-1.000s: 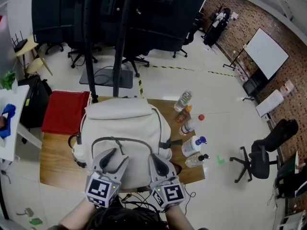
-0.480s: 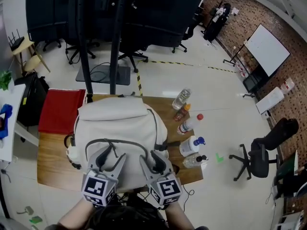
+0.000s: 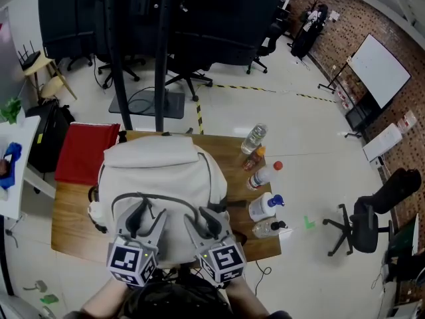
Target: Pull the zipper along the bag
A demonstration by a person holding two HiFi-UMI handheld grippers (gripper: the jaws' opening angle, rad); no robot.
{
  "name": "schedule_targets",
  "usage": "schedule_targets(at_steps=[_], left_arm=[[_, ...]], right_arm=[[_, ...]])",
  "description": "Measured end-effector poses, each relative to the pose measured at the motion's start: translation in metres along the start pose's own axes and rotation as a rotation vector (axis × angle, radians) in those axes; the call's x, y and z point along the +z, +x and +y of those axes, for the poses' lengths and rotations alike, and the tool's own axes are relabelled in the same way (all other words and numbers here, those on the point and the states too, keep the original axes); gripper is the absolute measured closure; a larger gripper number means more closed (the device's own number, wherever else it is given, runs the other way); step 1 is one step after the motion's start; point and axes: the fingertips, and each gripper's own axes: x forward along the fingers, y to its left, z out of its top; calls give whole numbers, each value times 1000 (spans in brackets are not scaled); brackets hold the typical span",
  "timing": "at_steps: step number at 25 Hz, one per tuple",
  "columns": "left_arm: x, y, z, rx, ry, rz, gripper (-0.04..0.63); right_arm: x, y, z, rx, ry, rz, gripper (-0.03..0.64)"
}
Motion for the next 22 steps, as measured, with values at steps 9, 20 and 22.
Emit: schedule_targets(at_steps=[9,20,22], left_arm=[[9,-2,15,89,-31,-15,467],[21,-15,28,89,-37,-32,563],[21,-19,31,86,-43,-36,563]], right_arm=[[1,-1,0,25,-5,-9,449],[1,-1,0,17,-36,-12,476],[0,0,1,16,-42,-12,488]])
